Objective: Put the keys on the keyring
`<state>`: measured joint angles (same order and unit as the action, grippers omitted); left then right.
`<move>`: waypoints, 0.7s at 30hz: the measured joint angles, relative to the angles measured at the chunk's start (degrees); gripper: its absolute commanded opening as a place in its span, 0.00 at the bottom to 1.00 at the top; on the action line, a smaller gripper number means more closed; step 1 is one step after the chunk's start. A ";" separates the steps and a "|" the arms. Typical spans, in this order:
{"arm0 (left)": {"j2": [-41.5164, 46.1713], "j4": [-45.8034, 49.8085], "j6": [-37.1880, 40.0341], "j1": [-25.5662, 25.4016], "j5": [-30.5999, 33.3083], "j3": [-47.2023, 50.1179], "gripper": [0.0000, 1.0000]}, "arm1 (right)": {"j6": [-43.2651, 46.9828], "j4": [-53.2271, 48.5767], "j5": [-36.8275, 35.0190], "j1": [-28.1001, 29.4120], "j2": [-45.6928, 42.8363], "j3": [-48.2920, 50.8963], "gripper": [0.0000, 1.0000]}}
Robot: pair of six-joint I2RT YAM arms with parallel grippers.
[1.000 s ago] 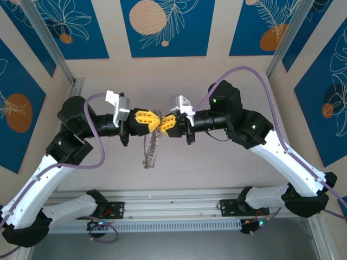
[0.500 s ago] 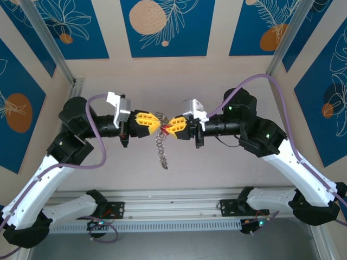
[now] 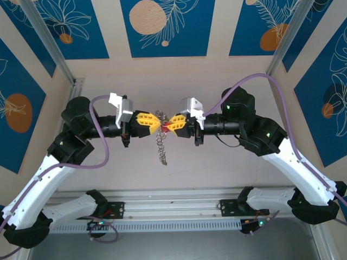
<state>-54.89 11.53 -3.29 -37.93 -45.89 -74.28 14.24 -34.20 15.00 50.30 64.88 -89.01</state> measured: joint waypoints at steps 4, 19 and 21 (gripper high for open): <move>0.66 0.74 0.76 0.83 0.50 0.00 0.00 | 0.74 -2.62 -1.77 -0.13 0.35 -1.03 0.16; 1.44 1.84 1.09 0.96 0.94 -0.02 0.00 | 0.94 -2.93 -4.20 -0.13 -1.03 2.12 0.30; 1.44 2.05 1.33 0.96 0.94 -0.07 0.00 | 0.96 -2.64 -4.44 -0.15 -1.86 3.30 0.30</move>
<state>-53.45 13.58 -1.96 -36.97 -44.95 -74.35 15.20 -36.84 10.57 50.15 63.02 -85.71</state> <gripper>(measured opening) 0.053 0.300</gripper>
